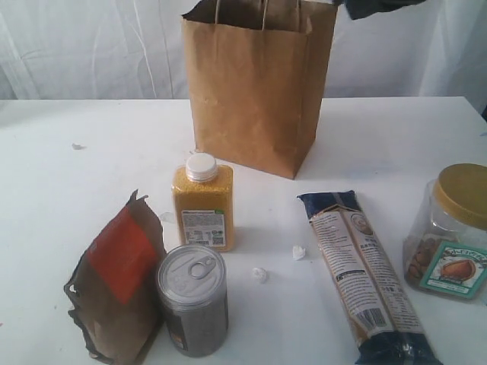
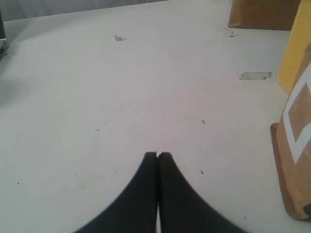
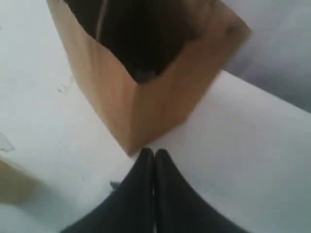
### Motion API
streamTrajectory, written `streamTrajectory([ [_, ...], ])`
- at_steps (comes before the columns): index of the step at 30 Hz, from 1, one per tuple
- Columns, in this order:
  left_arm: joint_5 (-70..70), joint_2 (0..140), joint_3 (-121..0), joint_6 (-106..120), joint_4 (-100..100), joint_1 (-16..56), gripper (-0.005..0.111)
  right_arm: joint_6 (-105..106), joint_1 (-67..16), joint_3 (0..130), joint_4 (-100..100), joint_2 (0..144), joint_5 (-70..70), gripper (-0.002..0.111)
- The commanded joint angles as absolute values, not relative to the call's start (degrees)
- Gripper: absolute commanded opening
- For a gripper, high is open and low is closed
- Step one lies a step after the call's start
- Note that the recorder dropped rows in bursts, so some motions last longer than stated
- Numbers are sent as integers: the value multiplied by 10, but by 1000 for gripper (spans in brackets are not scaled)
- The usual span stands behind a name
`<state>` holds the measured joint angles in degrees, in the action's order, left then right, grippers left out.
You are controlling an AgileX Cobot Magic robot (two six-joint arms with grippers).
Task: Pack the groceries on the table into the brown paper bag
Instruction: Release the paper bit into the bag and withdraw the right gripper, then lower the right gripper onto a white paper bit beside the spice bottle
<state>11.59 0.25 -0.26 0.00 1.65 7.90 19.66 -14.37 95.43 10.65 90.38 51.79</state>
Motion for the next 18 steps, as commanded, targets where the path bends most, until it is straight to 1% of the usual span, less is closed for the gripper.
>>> streamTrajectory([
  [1,115,0,0,0,17,82,0,92,-142,958,30,858,700,0],
  [7,115,0,0,0,17,82,0,94,-143,833,100,755,700,0],
  [11,115,0,0,0,17,82,0,103,-169,735,79,676,695,0],
  [15,115,0,0,0,17,82,0,137,-230,645,58,627,663,0],
  [18,115,0,0,0,17,82,0,143,-277,603,42,628,651,0],
])
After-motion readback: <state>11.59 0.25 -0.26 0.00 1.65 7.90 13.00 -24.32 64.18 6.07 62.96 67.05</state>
